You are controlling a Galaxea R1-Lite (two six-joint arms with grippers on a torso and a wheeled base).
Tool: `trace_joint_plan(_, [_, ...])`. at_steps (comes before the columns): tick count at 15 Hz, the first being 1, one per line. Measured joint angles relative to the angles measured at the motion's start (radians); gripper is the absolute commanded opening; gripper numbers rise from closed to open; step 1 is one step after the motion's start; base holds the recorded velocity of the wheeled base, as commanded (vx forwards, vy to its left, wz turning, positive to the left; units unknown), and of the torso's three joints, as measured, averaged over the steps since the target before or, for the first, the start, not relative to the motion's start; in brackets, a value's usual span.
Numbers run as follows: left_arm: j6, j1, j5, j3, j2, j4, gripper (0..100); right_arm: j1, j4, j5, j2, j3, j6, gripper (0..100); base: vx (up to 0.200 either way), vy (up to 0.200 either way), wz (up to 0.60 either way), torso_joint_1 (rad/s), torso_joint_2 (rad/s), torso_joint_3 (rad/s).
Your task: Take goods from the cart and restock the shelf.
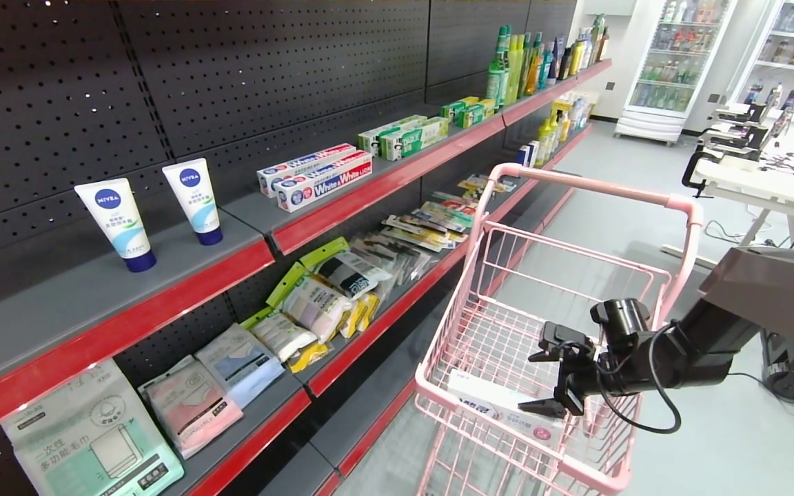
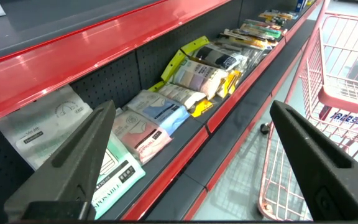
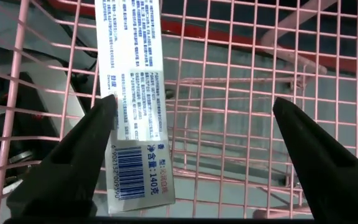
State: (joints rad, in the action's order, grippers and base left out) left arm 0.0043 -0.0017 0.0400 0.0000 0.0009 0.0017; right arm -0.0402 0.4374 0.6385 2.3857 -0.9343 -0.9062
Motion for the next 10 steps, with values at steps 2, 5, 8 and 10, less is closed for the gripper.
trace_joint_plan(2, [0.0, 0.0, 0.0, 0.0, 0.0, 0.0, 100, 0.007, 0.001, 0.004, -0.014, -0.001, 0.002, 100, 0.0, 0.0, 0.0, 0.0, 0.0, 0.0])
trace_joint_plan(5, [0.0, 0.0, 0.0, 0.0, 0.0, 0.0, 100, 0.003, 0.003, 0.041, -0.037, 0.017, 0.002, 100, 0.0, 0.0, 0.0, 0.0, 0.0, 0.0])
trace_joint_plan(8, [0.0, 0.0, 0.0, 0.0, 0.0, 0.0, 100, -0.023, 0.004, 0.046, -0.041, 0.045, -0.01, 100, 0.0, 0.0, 0.0, 0.0, 0.0, 0.0])
trace_joint_plan(10, [0.0, 0.0, 0.0, 0.0, 0.0, 0.0, 100, -0.03, 0.004, 0.04, -0.028, 0.051, -0.015, 100, 0.0, 0.0, 0.0, 0.0, 0.0, 0.0])
